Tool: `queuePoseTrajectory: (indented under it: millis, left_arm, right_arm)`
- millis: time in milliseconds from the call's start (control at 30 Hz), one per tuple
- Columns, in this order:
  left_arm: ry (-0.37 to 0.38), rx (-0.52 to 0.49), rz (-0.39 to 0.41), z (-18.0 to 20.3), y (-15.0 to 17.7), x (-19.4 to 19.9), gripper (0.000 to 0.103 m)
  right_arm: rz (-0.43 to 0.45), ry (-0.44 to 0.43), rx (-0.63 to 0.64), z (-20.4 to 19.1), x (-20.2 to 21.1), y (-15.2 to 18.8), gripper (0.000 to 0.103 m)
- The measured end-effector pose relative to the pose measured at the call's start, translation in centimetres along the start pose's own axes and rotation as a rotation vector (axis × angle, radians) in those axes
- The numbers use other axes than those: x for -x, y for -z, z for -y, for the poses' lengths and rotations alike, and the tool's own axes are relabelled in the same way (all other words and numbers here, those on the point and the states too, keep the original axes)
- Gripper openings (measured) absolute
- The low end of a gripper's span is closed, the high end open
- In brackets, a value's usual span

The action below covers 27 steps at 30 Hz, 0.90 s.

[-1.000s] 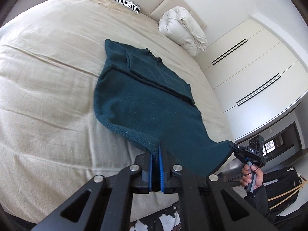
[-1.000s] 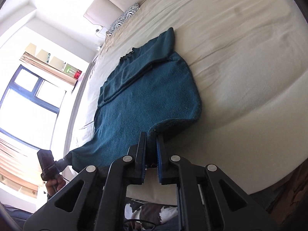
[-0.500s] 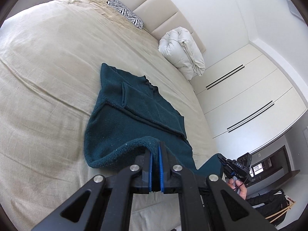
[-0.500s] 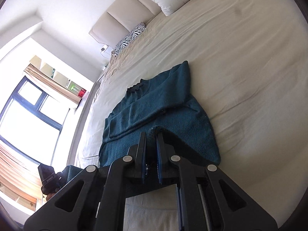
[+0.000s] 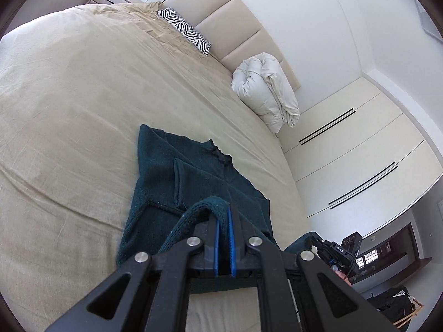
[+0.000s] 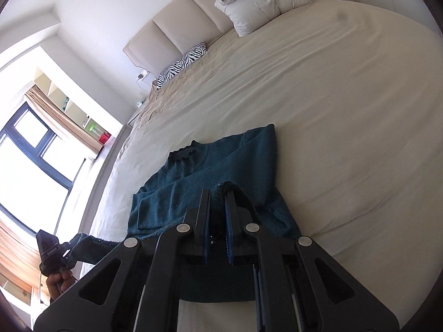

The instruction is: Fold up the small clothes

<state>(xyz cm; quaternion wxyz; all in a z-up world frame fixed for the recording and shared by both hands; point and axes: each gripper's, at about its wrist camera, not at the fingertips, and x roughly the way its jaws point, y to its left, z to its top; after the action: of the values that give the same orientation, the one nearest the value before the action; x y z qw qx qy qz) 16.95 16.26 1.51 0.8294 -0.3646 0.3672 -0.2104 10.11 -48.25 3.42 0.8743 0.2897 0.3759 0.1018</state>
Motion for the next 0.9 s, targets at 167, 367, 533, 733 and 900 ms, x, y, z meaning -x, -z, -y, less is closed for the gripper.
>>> queuePoseTrajectory:
  millis: [167,367,533,733,900]
  left_arm:
    - [-0.005,0.038,-0.002,-1.7,-2.8,-2.9,0.007]
    - [-0.049,0.080,-0.008,-4.5,-5.8,-7.0,0.007]
    - [-0.078,0.098,-0.018,-6.0,-7.4,-9.9,0.007]
    - [-0.115,0.103,-0.030,-7.5,-8.3,-12.9,0.007]
    - [-0.172,0.103,-0.057,-8.7,-7.8,-14.2,0.013]
  right_arm:
    - [0.003,0.048,-0.001,0.7,-4.0,-2.8,0.008]
    - [-0.021,0.095,-0.004,1.6,-10.0,-5.7,0.008]
    - [-0.034,0.129,-0.011,2.7,-14.1,-7.4,0.008]
    - [-0.070,0.148,-0.059,4.8,-18.7,-8.7,0.009]
    - [-0.140,0.160,-0.137,6.8,-21.8,-8.7,0.012]
